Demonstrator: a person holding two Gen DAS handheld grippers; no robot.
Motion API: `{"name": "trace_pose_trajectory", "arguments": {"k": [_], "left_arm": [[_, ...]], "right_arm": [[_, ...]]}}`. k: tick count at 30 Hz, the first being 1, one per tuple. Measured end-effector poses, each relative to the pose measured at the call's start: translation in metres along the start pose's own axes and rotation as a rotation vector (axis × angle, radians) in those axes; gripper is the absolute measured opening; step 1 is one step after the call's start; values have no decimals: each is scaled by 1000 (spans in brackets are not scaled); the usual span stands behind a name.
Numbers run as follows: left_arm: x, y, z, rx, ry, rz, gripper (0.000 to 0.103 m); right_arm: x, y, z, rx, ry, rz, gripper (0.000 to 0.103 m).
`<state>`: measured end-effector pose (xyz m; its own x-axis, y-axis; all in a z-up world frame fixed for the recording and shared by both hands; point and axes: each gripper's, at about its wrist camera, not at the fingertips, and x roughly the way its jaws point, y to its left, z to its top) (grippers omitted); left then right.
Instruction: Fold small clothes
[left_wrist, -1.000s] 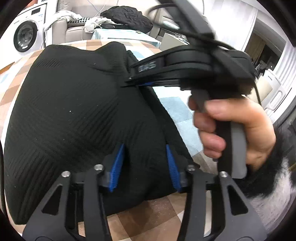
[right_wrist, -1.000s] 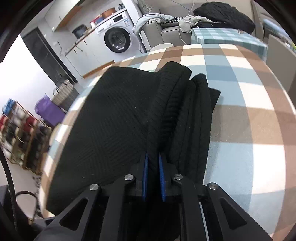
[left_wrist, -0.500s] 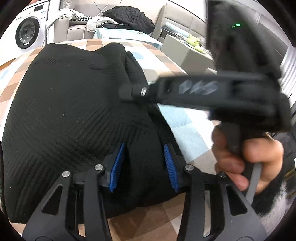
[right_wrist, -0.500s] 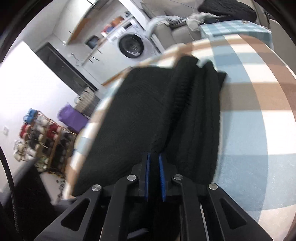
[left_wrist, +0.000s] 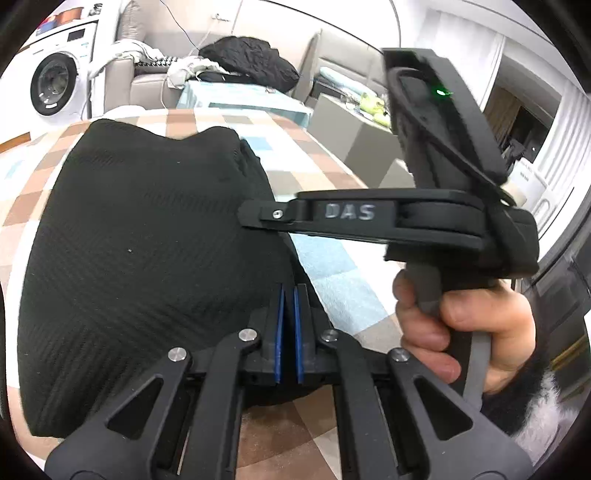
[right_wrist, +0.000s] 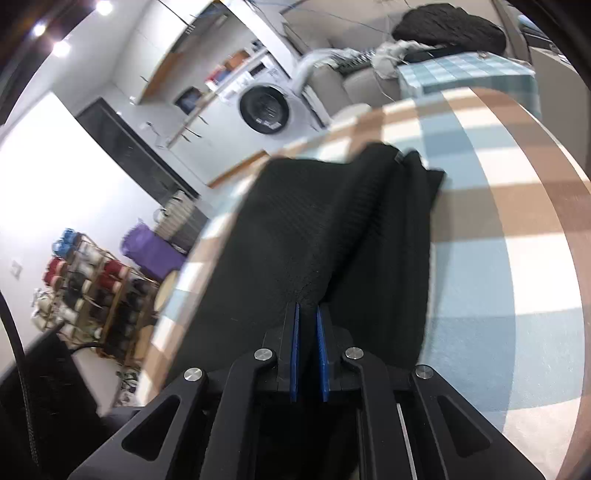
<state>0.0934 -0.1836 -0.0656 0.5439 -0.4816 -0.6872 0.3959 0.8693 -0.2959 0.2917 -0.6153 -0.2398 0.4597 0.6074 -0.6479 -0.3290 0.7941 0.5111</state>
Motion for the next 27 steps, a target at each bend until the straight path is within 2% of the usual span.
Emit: {"name": "trace_pose_trajectory", "arguments": {"k": [3, 5, 8, 15, 17, 18, 20, 23, 27], "left_arm": [[22, 10, -7, -34, 55, -34, 3], [27, 15, -8, -48, 52, -46, 3], [28, 17, -5, -42, 47, -45, 3], [33, 9, -9, -2, 43, -7, 3], [34, 6, -9, 8, 42, 1, 3], [35, 6, -9, 12, 41, 4, 3], [37, 7, -8, 10, 39, 1, 3], [38, 8, -8, 13, 40, 0, 3], [39, 2, -12, 33, 45, 8, 3]], "right_arm": [[12, -13, -6, 25, 36, -48, 9], [12, -19, -9, 40, 45, -40, 9], [12, -24, -4, 57, 45, -21, 15], [50, -39, 46, 123, 42, -41, 15], [54, -37, 59, 98, 18, -71, 11], [54, -35, 65, 84, 8, -82, 9], [45, -26, 75, 51, -35, -44, 8], [35, -17, 82, 18, -76, -51, 8], [53, -34, 81, 55, -18, -122, 8]]}}
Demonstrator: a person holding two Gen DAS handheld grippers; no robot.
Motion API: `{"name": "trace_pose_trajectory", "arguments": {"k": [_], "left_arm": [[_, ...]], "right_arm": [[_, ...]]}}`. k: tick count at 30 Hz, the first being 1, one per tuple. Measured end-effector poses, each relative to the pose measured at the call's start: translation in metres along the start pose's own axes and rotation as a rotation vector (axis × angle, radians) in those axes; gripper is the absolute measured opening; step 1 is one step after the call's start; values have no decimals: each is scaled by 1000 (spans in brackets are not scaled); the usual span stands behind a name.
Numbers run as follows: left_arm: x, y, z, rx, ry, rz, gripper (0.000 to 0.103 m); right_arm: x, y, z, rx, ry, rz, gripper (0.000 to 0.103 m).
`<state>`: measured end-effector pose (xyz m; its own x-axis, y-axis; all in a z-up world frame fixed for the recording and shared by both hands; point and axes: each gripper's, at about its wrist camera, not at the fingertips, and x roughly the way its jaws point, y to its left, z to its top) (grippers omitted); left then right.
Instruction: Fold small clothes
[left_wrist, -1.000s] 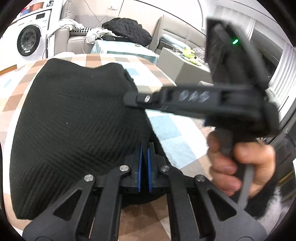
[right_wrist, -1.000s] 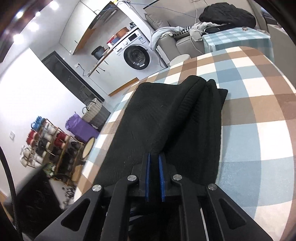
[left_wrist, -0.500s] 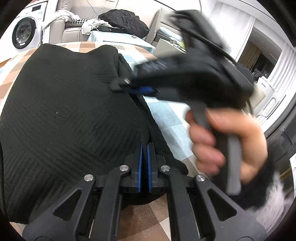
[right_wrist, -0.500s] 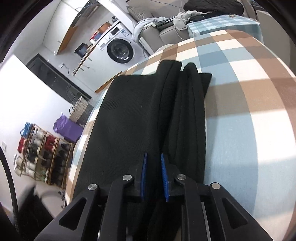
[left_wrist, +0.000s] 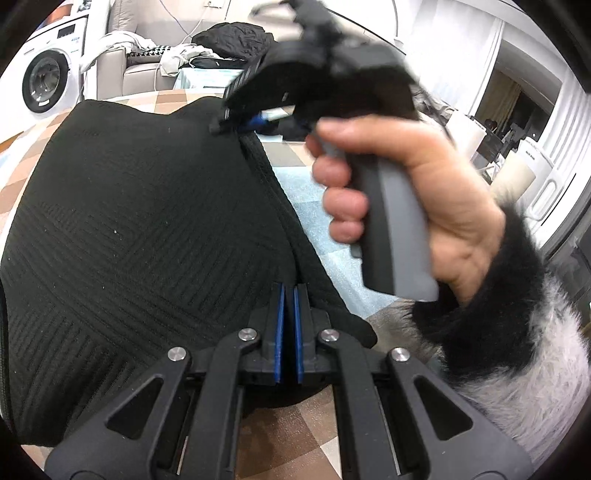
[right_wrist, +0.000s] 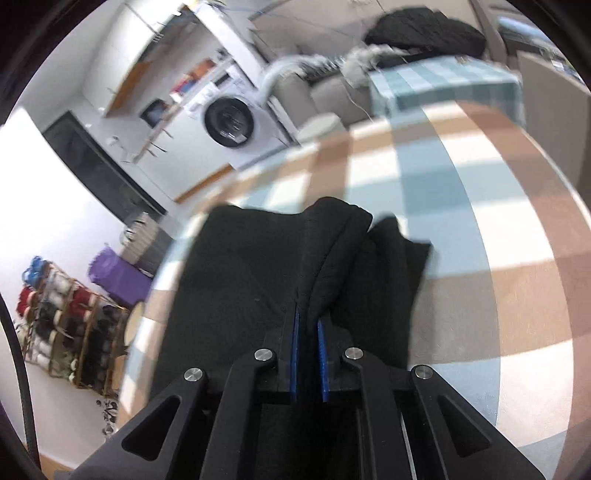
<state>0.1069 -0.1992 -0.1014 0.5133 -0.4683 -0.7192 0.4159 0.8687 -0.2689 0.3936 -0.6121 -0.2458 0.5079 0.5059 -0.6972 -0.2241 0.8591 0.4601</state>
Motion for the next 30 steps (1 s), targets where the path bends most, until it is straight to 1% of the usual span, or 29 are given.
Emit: {"name": "trace_pose_trajectory", "arguments": {"k": [1, 2, 3, 4, 7, 9, 11, 13, 14, 16, 17, 19, 20, 21, 22, 23, 24, 25, 26, 27, 30], "left_arm": [[-2, -2, -3, 3, 1, 0, 3], [-3, -3, -5, 3, 3, -2, 3], [-3, -2, -5, 1, 6, -5, 3], [-3, -1, -6, -2, 7, -8, 3], [-3, -2, -6, 1, 6, -5, 3], [-1, -3, -3, 8, 5, 3, 3], [0, -4, -3, 13, 4, 9, 3], [0, -7, -4, 14, 6, 9, 3], [0, -8, -4, 15, 6, 10, 3], [0, -11, -5, 19, 5, 13, 3], [0, -12, -6, 22, 5, 15, 3], [0, -14, -7, 29, 5, 18, 3], [1, -15, -7, 31, 5, 19, 3], [1, -15, -7, 31, 5, 17, 3], [1, -16, -7, 31, 5, 16, 3], [2, -16, -7, 31, 6, 15, 3], [2, -16, -7, 32, 8, 15, 3], [2, -16, -7, 30, 9, 15, 3], [2, -16, -7, 28, 9, 14, 3], [1, -16, -7, 27, 9, 14, 3], [1, -14, -6, 10, 8, 7, 3]], "right_arm": [[5, -5, -2, 15, 21, -20, 9], [8, -10, -5, 34, 37, -19, 9], [7, -14, -9, 51, 36, 3, 10], [3, -15, -11, 60, 29, 14, 14], [-6, -13, -15, 45, 14, 2, 15], [0, -12, -9, 50, 20, -18, 15], [9, -16, -5, 88, 26, -12, 15], [18, -19, 5, 134, 14, -20, 14], [21, -18, 8, 146, 2, -33, 13], [22, -10, 14, 126, -28, -61, 10], [17, -4, 17, 104, -57, -55, 9], [5, 7, 22, 59, -121, -4, 9], [-1, 13, 25, 24, -152, -3, 9], [-1, 14, 27, 21, -153, -28, 9], [2, 11, 30, 40, -138, -55, 9], [10, 4, 31, 69, -102, -86, 9], [17, -3, 31, 97, -62, -122, 14], [21, -9, 29, 118, -35, -132, 14], [24, -15, 26, 141, -16, -114, 14], [22, -19, 21, 151, -21, -87, 14], [2, -17, 4, 137, -22, -60, 16]]}}
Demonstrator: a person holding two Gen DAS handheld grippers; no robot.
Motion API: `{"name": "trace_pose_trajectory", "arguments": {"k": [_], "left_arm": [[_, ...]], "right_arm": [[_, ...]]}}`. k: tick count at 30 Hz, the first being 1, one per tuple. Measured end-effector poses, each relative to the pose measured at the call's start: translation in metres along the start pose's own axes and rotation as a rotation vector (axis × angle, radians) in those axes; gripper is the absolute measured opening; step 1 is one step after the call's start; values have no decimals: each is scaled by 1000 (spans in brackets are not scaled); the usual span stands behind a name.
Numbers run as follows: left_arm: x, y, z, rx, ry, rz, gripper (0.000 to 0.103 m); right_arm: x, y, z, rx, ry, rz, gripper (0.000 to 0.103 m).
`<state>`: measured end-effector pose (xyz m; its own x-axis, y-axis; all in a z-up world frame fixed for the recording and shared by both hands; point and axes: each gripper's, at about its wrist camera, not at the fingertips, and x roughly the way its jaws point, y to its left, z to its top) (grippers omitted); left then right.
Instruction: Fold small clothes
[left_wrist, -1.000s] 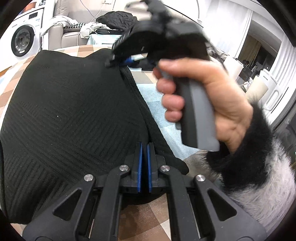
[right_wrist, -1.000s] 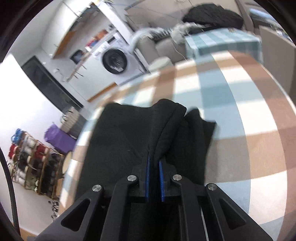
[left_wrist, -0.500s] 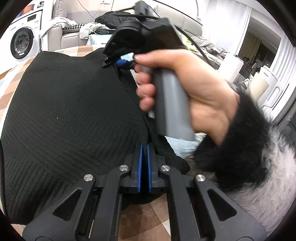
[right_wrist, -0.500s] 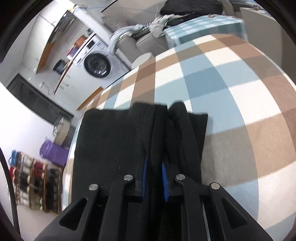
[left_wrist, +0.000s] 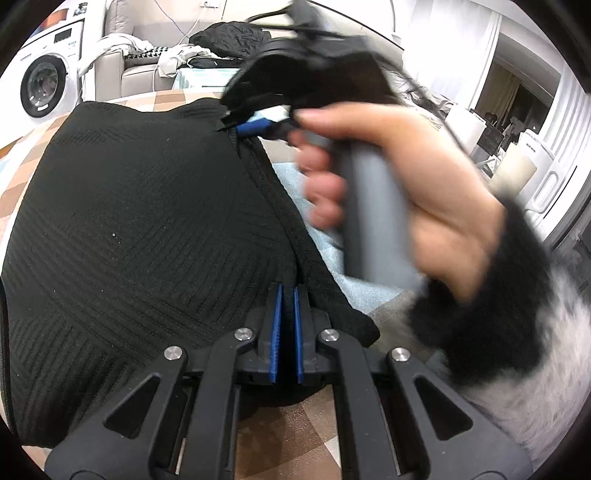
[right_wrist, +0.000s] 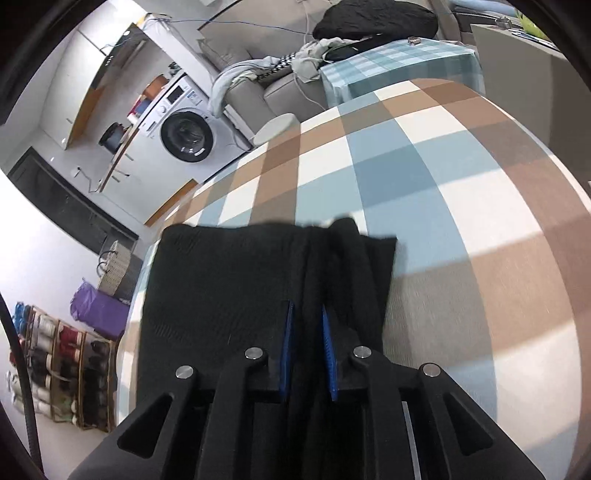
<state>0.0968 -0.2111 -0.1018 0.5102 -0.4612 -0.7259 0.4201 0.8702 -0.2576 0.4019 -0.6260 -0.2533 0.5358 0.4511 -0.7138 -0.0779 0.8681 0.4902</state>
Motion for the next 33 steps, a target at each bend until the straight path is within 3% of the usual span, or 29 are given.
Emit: {"name": "trace_pose_trajectory", "arguments": {"k": [5, 9, 13, 17, 20, 23, 28, 30, 33], "left_arm": [[-16, 11, 3, -57, -17, -39, 4], [-40, 30, 3, -86, -53, -27, 26], [-69, 53, 3, -104, -109, 49, 47], [-99, 89, -4, -142, -157, 126, 49], [-111, 115, -11, -182, -164, 168, 51], [-117, 136, -23, -190, -143, 216, 51], [-117, 160, -43, -230, -110, 234, 51], [-116, 163, -47, -244, -101, 237, 51], [-116, 160, -53, -237, -100, 244, 51]], "right_arm": [[-32, 1, -47, -37, 69, 133, 16], [-47, 7, -86, -91, 122, 165, 16], [-56, 20, -102, -193, 75, 107, 10], [-86, 24, -110, -190, 20, 155, 9], [-75, 19, -117, -185, 91, 80, 10], [-88, 15, -130, -157, 104, 148, 14], [-93, 16, -157, -205, 125, 146, 13], [-93, 18, -162, -235, 101, 124, 5], [-110, 21, -158, -237, 40, 141, 5]]}}
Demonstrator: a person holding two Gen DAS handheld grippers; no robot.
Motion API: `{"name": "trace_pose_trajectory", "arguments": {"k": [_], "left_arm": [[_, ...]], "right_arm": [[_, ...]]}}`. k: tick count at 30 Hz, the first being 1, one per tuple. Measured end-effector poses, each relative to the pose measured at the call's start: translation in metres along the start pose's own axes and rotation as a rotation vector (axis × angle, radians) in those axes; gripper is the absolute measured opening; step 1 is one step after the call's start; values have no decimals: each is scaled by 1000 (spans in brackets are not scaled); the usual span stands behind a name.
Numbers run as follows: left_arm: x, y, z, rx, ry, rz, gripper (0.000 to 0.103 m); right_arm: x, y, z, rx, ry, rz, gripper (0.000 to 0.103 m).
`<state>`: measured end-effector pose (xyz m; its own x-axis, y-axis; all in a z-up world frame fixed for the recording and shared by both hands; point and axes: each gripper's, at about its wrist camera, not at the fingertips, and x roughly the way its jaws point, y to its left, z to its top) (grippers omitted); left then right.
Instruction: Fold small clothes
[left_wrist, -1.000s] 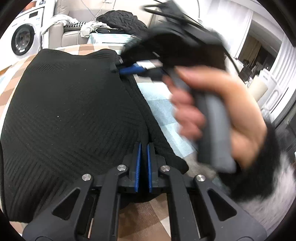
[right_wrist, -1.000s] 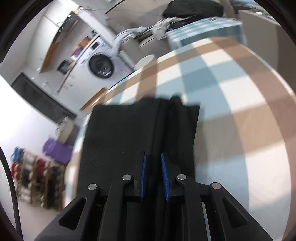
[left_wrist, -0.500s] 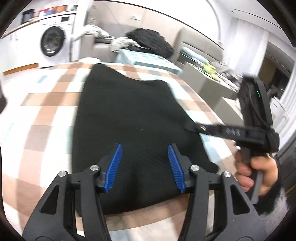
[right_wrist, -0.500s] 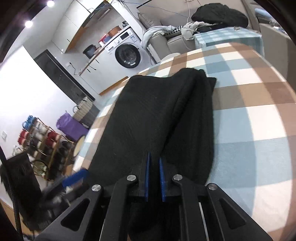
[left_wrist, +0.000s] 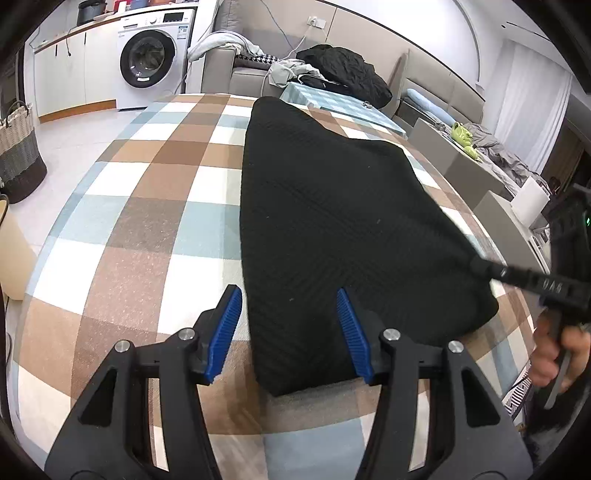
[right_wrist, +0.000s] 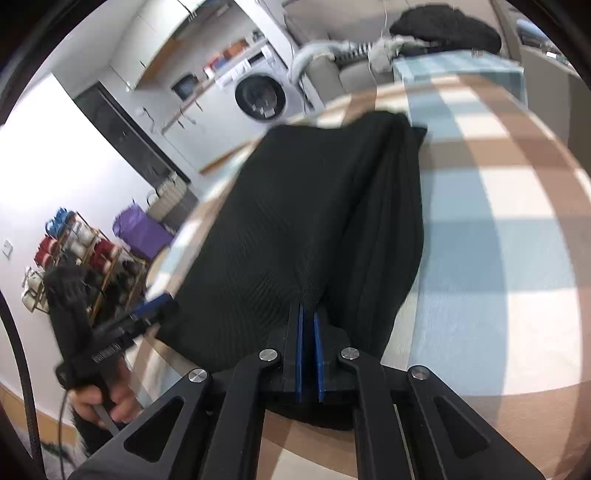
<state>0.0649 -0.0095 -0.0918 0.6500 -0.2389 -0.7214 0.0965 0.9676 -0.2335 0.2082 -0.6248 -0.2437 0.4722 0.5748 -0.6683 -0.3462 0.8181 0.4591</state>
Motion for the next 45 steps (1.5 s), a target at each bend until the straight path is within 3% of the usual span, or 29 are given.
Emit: {"name": "trace_pose_trajectory", "arguments": {"k": [4, 9, 11, 14, 18, 20, 21, 22, 24, 27, 29, 36, 41, 45], "left_arm": [[2, -1, -1, 6, 13, 12, 51], [-1, -3, -8, 36, 38, 16, 51], [1, -5, -11, 52, 51, 20, 51], [5, -4, -15, 47, 66, 13, 51], [-7, -4, -16, 42, 30, 16, 51], [-16, -6, -14, 54, -4, 39, 51], [-20, -7, -13, 59, -21, 46, 53], [-25, -8, -12, 62, -46, 55, 63], [-32, -8, -11, 56, -87, 63, 82], [-43, -10, -11, 53, -159, 59, 89], [-47, -12, -11, 60, -185, 71, 102], [-58, -19, -16, 78, -259, 96, 102], [-60, -21, -17, 78, -263, 89, 102], [-64, -24, -16, 91, -278, 101, 102]], "right_arm": [[9, -10, 0, 20, 56, -69, 8], [-16, -7, -15, 8, 27, 4, 26], [-15, -2, -23, -45, 35, -29, 27], [-13, -4, -33, -81, 23, -107, 15], [-20, 0, -37, -87, -14, -112, 17], [-29, 10, -37, -132, -48, -133, 27], [-34, 15, -36, -153, -57, -148, 45], [-38, 19, -35, -172, -73, -165, 65], [-49, 25, -34, -207, -142, -194, 89], [-63, 31, -33, -233, -226, -214, 102], [-68, 30, -33, -236, -257, -216, 103], [-87, 32, -42, -264, -375, -212, 103], [-91, 32, -40, -236, -373, -162, 103], [-90, 38, -38, -276, -355, -175, 103]]}}
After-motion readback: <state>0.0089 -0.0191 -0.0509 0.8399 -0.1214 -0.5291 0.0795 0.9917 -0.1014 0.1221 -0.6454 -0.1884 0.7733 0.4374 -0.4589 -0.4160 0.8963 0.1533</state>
